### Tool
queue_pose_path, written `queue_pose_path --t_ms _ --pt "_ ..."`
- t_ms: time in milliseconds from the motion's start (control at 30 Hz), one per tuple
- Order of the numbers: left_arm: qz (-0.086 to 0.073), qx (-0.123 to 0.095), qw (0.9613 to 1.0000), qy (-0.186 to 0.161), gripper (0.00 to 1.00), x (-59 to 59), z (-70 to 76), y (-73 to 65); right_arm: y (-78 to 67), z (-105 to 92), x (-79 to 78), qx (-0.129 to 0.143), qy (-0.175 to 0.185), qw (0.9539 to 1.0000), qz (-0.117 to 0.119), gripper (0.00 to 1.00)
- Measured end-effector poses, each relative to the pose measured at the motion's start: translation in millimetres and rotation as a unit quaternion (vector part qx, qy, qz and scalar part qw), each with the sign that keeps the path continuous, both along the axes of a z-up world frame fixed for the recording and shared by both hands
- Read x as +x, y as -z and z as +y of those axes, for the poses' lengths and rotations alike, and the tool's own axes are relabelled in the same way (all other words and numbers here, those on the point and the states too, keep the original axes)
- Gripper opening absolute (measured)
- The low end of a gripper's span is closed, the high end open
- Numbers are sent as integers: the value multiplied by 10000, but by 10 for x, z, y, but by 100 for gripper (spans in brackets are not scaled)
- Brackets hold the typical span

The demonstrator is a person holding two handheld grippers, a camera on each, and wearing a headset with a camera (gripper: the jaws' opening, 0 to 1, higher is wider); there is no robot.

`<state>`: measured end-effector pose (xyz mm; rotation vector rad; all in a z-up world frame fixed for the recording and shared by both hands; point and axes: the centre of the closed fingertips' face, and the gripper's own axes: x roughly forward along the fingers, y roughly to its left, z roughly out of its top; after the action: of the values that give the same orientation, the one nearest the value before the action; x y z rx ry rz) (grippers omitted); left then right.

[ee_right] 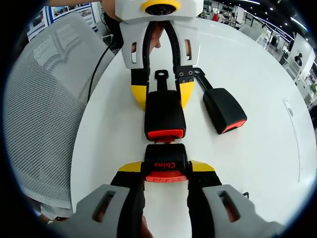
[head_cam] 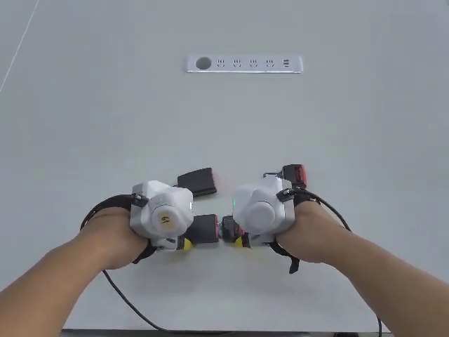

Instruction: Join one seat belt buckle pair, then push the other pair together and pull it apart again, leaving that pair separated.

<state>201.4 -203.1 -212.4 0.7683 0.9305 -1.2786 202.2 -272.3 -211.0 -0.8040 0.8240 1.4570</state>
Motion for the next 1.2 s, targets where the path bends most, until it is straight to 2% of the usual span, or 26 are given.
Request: queue_pose_path --t_ms 300,700,1200 --pt "9 -116 9999 -109 30 -3 3 -21 -7 -8 3 103 107 9999 21 30" --pt "1 -107 9999 -58 31 -25 -14 -30 -5 -30 -68 209 338 9992 -5 31" --pt "-1 -115 9999 -64 31 -25 3 -9 -3 -23 -71 281 395 9988 20 31"
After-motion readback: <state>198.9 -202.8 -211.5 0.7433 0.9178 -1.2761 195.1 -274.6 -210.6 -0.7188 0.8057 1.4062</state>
